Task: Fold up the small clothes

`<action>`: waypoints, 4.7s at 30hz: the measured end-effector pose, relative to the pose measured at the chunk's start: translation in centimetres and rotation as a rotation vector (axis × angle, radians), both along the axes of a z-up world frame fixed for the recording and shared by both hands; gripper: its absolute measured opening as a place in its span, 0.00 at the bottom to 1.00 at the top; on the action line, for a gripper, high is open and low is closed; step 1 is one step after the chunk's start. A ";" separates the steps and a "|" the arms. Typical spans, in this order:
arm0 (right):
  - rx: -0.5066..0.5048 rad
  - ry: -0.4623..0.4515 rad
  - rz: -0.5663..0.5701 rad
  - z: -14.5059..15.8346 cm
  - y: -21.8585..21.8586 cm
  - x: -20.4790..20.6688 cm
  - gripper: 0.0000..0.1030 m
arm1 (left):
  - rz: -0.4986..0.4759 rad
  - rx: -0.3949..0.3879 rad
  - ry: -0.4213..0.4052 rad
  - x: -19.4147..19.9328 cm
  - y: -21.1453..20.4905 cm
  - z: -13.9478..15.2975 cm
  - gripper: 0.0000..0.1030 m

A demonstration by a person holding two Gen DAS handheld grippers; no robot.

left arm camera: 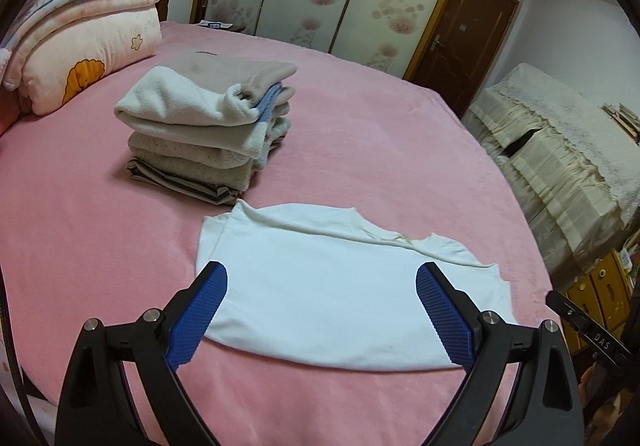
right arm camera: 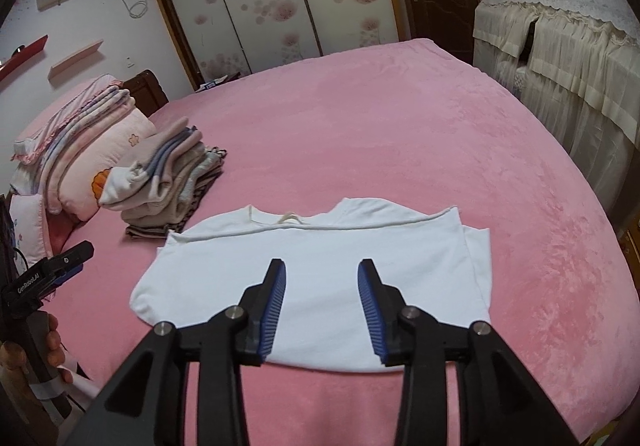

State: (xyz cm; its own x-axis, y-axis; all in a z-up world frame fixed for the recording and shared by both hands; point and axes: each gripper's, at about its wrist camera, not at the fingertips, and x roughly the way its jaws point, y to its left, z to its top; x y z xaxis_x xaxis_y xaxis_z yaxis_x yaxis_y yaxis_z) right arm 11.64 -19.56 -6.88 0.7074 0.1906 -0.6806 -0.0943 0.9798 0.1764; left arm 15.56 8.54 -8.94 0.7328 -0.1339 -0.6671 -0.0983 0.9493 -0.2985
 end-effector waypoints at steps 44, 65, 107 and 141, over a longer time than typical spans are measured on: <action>-0.124 0.071 0.069 -8.9 11.0 0.3 0.39 | 0.111 -0.359 0.141 -4.0 4.7 -15.7 1.00; -0.118 0.095 0.099 -11.5 12.3 2.8 0.39 | 0.194 -0.519 0.013 2.6 8.0 -19.9 1.00; -0.032 0.065 0.021 -12.4 6.0 8.8 0.03 | -0.183 -0.336 -0.230 10.0 -8.2 -3.8 0.23; 0.112 0.136 -0.180 -12.1 -14.5 1.4 0.04 | -0.539 -0.141 0.049 8.1 -32.0 -11.8 0.65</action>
State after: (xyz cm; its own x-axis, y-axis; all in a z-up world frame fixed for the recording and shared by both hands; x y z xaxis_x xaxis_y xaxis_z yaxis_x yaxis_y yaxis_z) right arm 13.04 -34.05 -18.99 0.6400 0.1497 -0.7536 0.1118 0.9523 0.2841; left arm 23.65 -23.48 -20.71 0.5044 -0.5717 -0.6471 0.3730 0.8202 -0.4338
